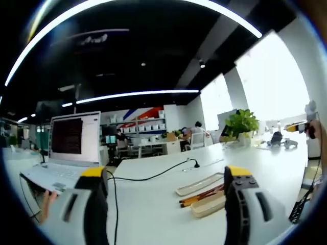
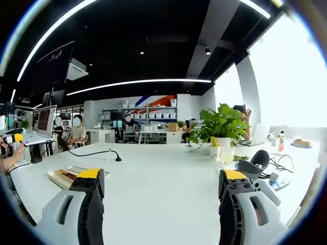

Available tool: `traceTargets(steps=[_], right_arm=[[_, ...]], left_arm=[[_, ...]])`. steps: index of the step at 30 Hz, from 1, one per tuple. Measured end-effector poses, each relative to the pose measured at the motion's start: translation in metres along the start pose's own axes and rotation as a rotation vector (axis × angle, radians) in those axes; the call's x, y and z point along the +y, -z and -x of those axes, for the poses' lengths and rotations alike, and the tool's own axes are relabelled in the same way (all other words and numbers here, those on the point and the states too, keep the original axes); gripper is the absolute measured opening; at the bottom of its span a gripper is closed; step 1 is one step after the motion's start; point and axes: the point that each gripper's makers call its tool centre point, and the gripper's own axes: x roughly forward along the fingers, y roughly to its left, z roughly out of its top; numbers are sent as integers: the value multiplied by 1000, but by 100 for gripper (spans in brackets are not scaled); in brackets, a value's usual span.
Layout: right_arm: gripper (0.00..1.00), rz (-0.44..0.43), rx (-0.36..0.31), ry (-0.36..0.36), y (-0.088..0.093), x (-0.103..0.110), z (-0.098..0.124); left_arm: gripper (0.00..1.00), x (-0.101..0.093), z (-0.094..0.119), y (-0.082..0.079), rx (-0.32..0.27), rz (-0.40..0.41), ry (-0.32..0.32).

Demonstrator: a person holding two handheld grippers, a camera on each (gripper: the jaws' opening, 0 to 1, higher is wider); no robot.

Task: Arrange the utensils inside the cutlery case until each visible utensil rests in its matching compartment.

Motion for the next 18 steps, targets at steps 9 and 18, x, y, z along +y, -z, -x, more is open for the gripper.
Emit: traceTargets(steps=[9,18], right_arm=[[96,-2,11,19,1,-8,1],[94,4,2,21,0,-10,4]], left_arm=[[100,-4,0,4,12,18,24],[97,-10,0,6,20,30,47]])
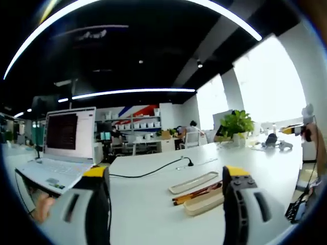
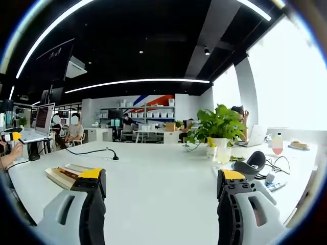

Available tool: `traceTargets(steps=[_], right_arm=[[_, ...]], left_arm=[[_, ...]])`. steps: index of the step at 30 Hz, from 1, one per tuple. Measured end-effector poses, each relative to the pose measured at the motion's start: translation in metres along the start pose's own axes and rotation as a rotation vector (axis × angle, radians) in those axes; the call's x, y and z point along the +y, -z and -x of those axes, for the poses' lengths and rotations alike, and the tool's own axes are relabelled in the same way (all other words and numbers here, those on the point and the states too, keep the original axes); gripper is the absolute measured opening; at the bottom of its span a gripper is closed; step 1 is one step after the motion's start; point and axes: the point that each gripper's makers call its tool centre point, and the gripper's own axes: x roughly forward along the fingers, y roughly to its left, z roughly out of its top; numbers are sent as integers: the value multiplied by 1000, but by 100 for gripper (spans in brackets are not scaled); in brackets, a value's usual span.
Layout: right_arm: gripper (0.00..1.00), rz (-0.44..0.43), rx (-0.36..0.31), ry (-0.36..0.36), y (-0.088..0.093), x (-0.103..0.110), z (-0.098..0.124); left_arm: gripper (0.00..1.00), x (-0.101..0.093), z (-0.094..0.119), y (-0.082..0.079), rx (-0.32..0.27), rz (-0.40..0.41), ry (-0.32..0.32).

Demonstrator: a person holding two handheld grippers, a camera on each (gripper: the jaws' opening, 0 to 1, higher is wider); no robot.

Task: Arrange the utensils inside the cutlery case until each visible utensil rests in its matching compartment.

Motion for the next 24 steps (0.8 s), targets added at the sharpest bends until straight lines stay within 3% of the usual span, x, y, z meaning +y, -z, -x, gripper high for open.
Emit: traceTargets(steps=[4,8,13,22,24], right_arm=[[94,-25,-5,18,0,1,-2],[94,3,15,16,5,9,-7],[93,8,31,-27,10,27,-11],[86,31,61,-102,19,53,-21],[86,25,75,-129,21,60,-26]], left_arm=[[95,0,-6,6,10,18,-9],[95,-4,-14,17,39,60,-6],[93,-6,-19,28,77,12,-22],[83,-10,-28,43,113,69,38],[76,-9,-30,49,140,83,43]])
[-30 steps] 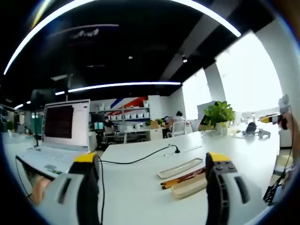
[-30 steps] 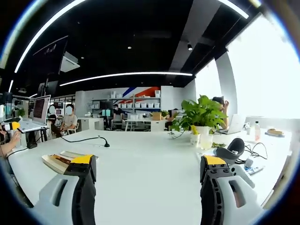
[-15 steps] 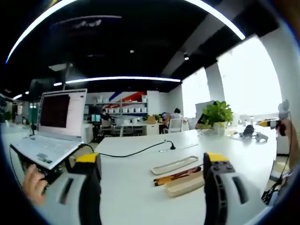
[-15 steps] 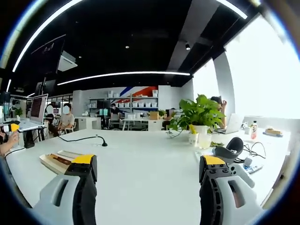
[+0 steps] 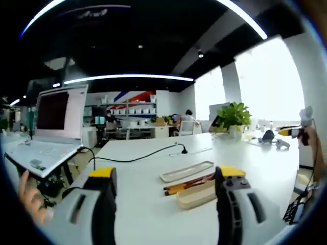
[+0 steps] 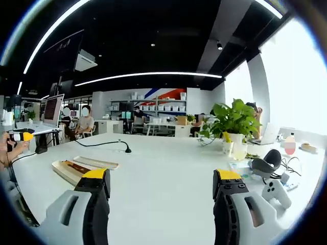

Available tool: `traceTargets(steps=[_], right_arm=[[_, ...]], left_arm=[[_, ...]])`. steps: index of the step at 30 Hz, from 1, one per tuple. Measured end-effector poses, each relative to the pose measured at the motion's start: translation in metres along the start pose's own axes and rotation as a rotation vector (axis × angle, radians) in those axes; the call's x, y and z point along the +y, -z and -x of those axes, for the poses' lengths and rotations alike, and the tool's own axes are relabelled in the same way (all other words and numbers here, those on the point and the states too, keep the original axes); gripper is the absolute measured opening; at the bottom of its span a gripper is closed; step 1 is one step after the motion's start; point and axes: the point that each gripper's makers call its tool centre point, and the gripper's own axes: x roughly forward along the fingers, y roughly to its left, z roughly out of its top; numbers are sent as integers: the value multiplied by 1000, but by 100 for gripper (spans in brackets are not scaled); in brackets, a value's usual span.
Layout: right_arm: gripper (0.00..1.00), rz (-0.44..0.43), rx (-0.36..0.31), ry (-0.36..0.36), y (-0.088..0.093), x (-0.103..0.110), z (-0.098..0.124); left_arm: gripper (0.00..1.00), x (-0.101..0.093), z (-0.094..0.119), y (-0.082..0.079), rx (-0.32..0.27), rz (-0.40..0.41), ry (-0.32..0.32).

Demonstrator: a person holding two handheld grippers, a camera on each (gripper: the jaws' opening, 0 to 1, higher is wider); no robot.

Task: Arrange the utensils inside the cutlery case until each visible utensil rests in its matching compartment.

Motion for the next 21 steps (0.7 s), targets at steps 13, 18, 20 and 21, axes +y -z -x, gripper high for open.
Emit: traceTargets(steps=[13,18,20,21], right_arm=[[82,95,26,-154,-13,40,-46],[77,130,15,-221,-21,56,-61],[75,135,13,-245,-24,59,-64],[75,141,14,-253,-25,60,-66]], left_arm=[[62,-18,-48,-6,79,-119,84],[64,-29,-67,-12,120,-134,142],[64,-30,-70,-15,130,-150,148],[64,-30,-72,-16,137,-154,152]])
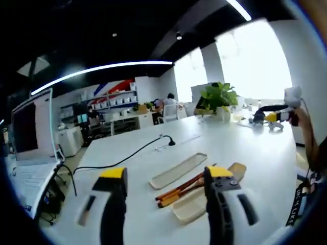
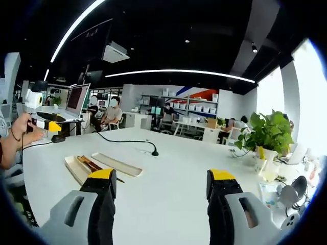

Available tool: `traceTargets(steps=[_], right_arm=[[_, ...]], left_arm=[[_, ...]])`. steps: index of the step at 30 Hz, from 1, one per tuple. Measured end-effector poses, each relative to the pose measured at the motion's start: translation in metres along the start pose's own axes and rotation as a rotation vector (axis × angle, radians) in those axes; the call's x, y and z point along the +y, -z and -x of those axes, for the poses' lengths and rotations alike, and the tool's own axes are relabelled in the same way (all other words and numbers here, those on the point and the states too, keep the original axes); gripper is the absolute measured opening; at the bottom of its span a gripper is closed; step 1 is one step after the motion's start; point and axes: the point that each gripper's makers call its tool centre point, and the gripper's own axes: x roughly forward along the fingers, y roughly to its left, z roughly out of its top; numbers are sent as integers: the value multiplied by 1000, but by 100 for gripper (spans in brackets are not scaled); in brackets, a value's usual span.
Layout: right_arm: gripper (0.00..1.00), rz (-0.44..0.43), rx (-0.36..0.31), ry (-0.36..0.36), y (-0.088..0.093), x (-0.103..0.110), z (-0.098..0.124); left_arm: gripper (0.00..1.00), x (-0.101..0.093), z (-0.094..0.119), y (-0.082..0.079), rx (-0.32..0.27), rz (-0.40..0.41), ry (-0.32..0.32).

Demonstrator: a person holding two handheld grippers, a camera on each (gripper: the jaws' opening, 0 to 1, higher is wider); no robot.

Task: Arrange the utensils inside the cutlery case until each visible utensil rests in its matching compartment.

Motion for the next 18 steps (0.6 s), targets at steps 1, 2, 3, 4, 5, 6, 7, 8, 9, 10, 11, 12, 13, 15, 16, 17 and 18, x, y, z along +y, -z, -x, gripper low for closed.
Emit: traceTargets(steps=[1,2,3,4,5,6,7,8,9,10,11,12,13,15,16,17,18], right_arm=[[75,15,4,-5,0,0,-2],[75,35,14,-8,0,-1,-4],[75,50,25,-12,2,-1,-6],[75,55,29,-14,2,0,-8],[75,59,35,-18,3,0,-11],[75,62,39,-24,3,1,-13],[75,63,43,-32,3,1,-15],[75,62,45,-40,3,3,-17],[75,60,46,-47,3,3,-18],[75,60,46,-53,2,4,-19],[75,62,48,-59,2,5,-21],[75,66,51,-64,1,6,-22],[75,71,56,-68,1,6,-24],[75,86,65,-77,1,7,-28],[74,92,69,-86,1,7,-32],[73,94,75,-98,2,8,-35],[72,95,93,-114,5,11,-38]], left_arm=[[64,0,-1,-1,4,-1,3],[63,1,-4,-3,10,-2,8],[63,1,-6,-5,15,-10,13],[62,1,-8,-8,22,-25,18],[62,0,-11,-9,34,-44,22],[62,0,-14,-10,45,-62,25],[62,-1,-16,-11,55,-82,29],[62,-2,-18,-12,62,-96,32],[62,-3,-21,-13,69,-108,37],[62,-4,-23,-13,75,-115,45],[62,-6,-25,-12,83,-121,57],[62,-8,-27,-11,92,-141,67],[62,-7,-29,-9,107,-190,70],[63,-6,-33,-2,151,-264,68],[62,-7,-34,1,167,-272,77],[62,-9,-37,3,173,-268,88],[62,-10,-38,4,179,-267,98]])
